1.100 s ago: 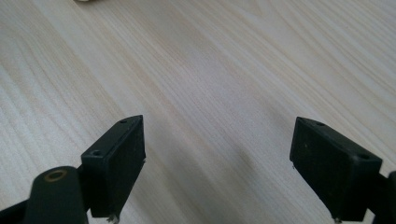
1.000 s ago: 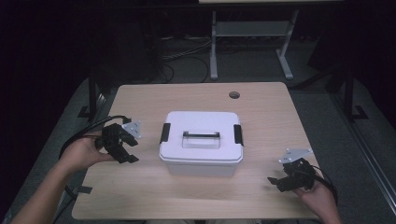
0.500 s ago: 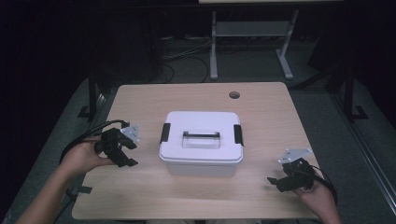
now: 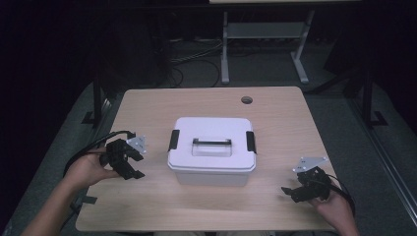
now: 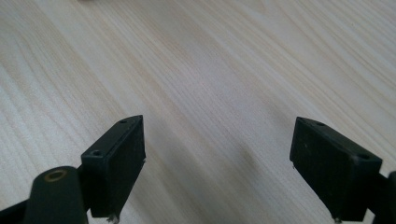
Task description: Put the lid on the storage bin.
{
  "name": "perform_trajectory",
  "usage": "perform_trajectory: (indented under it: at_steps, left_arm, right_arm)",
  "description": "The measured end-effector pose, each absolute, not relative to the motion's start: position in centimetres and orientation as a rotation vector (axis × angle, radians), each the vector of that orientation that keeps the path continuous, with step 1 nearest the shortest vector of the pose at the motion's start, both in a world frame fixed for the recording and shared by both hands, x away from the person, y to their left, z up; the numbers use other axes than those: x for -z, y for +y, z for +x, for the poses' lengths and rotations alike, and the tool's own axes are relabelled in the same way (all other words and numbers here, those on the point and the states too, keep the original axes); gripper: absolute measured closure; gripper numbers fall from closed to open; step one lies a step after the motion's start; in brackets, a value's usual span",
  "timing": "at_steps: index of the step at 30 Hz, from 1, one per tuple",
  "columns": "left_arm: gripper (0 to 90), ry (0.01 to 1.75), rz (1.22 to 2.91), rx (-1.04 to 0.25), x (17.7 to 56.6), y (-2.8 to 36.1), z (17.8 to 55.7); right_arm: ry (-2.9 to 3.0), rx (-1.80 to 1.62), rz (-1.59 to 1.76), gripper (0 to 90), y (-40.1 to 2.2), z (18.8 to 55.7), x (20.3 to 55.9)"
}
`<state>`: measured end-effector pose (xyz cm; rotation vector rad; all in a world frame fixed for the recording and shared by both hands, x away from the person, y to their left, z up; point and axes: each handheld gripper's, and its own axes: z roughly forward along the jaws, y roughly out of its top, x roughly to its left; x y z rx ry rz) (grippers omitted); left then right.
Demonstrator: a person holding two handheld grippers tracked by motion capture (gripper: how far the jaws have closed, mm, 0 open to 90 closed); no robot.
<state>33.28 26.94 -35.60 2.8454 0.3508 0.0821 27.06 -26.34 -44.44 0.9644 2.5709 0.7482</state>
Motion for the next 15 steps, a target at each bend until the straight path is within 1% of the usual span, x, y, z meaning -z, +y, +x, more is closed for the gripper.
perform_trajectory:
  at_steps: [15]
  left_arm:
    - [36.0, 0.37, 2.849, -0.085, 36.9, 27.4, 33.0]
  right_arm:
    - [2.57, -0.746, 0.964, 17.7, -26.3, 27.1, 44.5]
